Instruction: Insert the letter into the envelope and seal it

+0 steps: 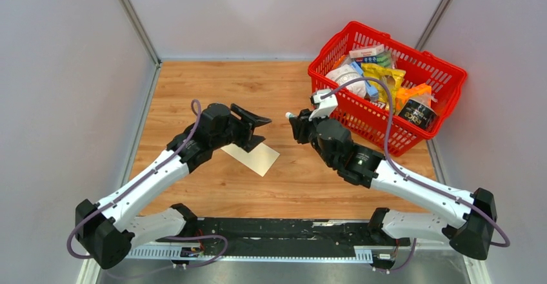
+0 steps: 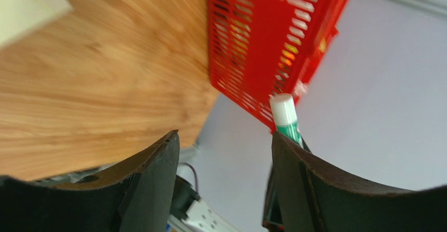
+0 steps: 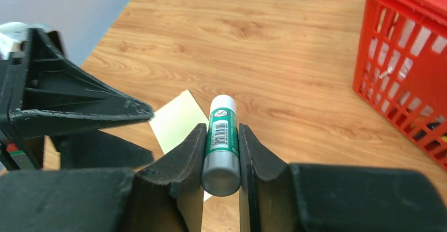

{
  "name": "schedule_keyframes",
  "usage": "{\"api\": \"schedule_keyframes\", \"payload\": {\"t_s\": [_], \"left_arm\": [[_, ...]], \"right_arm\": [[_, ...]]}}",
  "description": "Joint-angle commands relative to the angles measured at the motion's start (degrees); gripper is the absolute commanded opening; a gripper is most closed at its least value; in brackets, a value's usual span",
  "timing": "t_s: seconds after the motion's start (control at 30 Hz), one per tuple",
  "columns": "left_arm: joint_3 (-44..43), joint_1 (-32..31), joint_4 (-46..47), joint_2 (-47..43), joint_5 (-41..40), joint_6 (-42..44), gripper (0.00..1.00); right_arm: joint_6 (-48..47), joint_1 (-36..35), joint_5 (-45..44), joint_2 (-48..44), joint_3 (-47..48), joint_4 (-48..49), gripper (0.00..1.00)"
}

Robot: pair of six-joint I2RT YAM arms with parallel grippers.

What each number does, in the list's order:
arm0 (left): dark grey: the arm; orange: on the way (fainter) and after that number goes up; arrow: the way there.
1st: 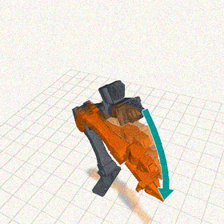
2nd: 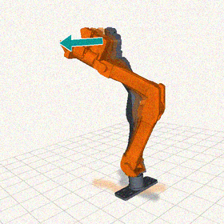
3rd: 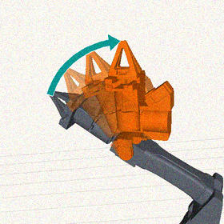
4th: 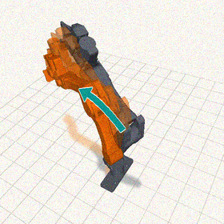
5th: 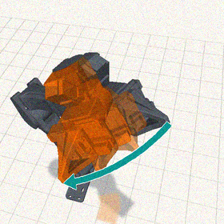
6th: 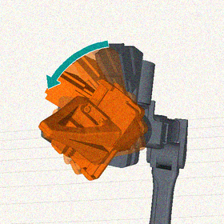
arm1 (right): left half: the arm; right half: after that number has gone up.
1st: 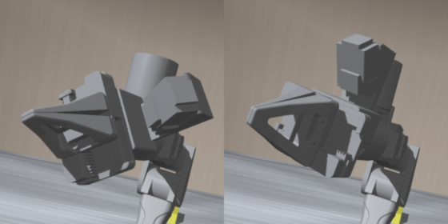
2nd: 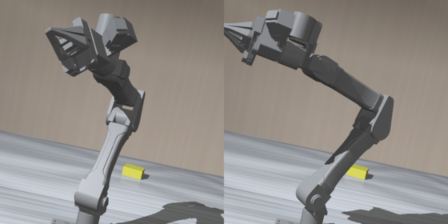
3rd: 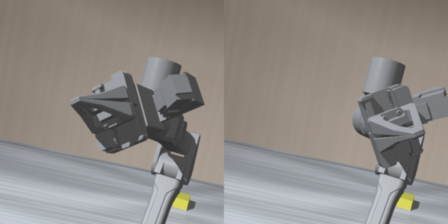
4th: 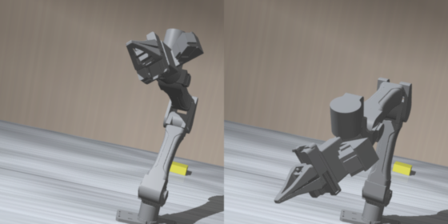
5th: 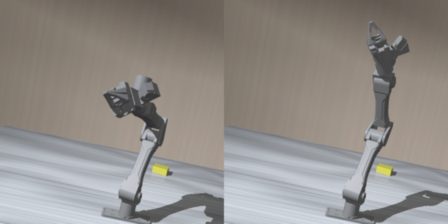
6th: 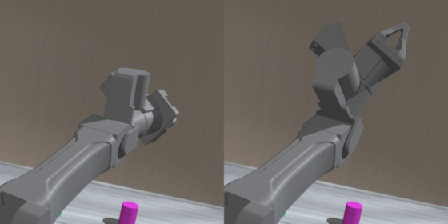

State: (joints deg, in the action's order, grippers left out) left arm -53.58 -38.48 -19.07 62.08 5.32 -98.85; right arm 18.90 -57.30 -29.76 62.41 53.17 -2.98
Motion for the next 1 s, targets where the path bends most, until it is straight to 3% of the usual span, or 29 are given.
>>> {"api": "schedule_keyframes", "payload": {"t_s": [0.0, 0.17, 0.4, 0.97], "left_arm": [[2.17, 4.37, -9.66, -2.76, -9.25, 14.71, 0.71], [1.81, 6.31, -14.51, 0.92, -14.9, 29.47, 0.73], [1.9, 7.71, -14.07, 6.55, -16.14, 39.16, 0.75], [3.22, 9.74, -7.74, 12.44, -6.65, 48.66, 0.75]], "right_arm": [[4.74, 0.34, -2.85, 2.27, 1.58, -10.0, 0.0], [7.99, 0.61, 0.57, 7.1, 2.9, -15.29, 0.0], [11.16, 1.4, -0.3, 20.02, 7.48, -20.75, 0.0], [11.25, 3.51, -4.78, 29.17, -4.99, 5.52, 0.03]]}}
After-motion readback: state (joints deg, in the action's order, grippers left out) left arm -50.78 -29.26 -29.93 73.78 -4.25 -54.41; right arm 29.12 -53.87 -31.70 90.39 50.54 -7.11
